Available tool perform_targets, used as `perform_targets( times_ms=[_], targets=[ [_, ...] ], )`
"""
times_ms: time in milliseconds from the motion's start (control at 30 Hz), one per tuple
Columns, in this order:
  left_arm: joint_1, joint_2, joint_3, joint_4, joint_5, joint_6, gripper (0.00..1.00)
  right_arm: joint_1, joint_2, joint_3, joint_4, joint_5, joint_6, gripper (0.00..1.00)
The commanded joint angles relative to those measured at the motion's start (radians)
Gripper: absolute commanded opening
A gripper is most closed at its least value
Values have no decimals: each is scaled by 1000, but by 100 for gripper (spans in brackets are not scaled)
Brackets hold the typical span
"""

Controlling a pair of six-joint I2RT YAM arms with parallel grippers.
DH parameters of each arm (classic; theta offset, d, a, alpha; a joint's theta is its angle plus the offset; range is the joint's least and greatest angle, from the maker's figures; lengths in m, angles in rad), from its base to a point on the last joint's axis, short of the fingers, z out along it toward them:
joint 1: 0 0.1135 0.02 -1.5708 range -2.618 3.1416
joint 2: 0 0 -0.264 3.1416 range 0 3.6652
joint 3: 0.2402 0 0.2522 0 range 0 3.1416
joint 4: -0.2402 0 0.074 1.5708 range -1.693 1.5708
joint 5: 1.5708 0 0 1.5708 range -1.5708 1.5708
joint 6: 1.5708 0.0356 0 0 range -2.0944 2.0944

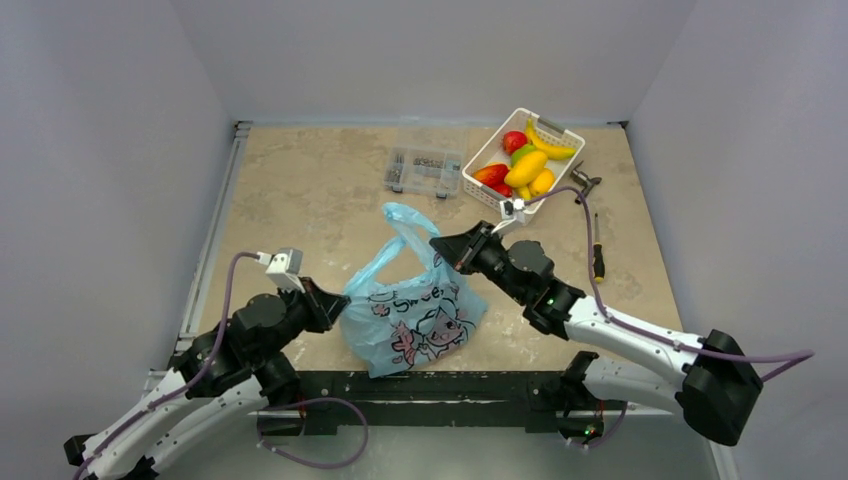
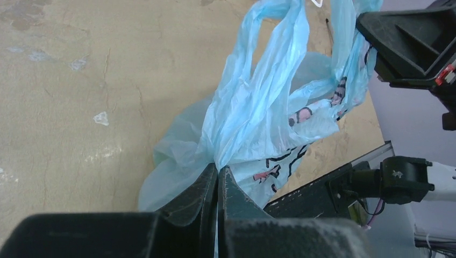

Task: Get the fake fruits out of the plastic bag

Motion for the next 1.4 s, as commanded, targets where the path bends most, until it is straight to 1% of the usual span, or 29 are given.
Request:
perform_targets(
  times_ms=[0, 100, 133, 167, 233, 300, 367, 400, 500, 567, 667, 733, 800, 833, 900, 967, 1000, 1133, 1233, 1367],
  targets=[
    [2, 12, 62, 39, 74, 66, 8, -5, 31, 125, 95, -145, -86, 0],
    [1, 39, 138, 4, 80, 133, 43, -5, 19, 138, 46, -186, -164, 0],
    [1, 60, 174, -18, 72, 156, 52, -5, 12, 137, 34, -201, -187, 0],
    [1, 94, 215, -46, 49, 175, 58, -5, 2, 132, 26, -214, -204, 0],
    [1, 182, 303, -107, -7, 208, 68, -5, -22, 109, 30, -230, -219, 0],
    [3, 291, 398, -152, -55, 255, 75, -5, -43, 86, 33, -238, -220, 0],
    [16, 398, 466, -162, -75, 304, 80, -5, -55, 72, 33, -243, -220, 0],
    [35, 449, 487, -148, -50, 324, 82, -5, -59, 68, 32, -246, -218, 0],
    [112, 566, 517, -89, 81, 331, 96, -5, -70, 57, 36, -255, -208, 0],
    [128, 624, 514, -60, 90, 326, 98, -5, -72, 55, 36, -259, -200, 0],
    [134, 695, 492, -42, 57, 312, 98, -4, -78, 49, 42, -264, -187, 0],
    [141, 719, 471, -3, 58, 315, 94, -5, -78, 42, 58, -265, -175, 0],
    [144, 730, 450, 59, 75, 337, 79, -5, -72, 37, 66, -256, -159, 0],
    [146, 733, 444, 75, 77, 348, 68, -5, -67, 36, 67, -247, -150, 0],
    [165, 741, 440, 89, 84, 369, 40, -5, -49, 43, 70, -227, -125, 0],
    [193, 752, 454, 75, 91, 393, 8, -5, -10, 74, 68, -204, -104, 0],
    [205, 751, 465, 61, 74, 402, 0, -5, 10, 95, 64, -187, -99, 0],
    [228, 678, 519, 63, -24, 487, 0, -7, 123, 222, 8, -80, -54, 0],
    [230, 599, 583, 89, -99, 530, 0, -29, 230, 377, -56, -45, -18, 0],
    [230, 544, 685, 93, -68, 540, 0, -67, 346, 579, -92, -73, 44, 0]
  ],
)
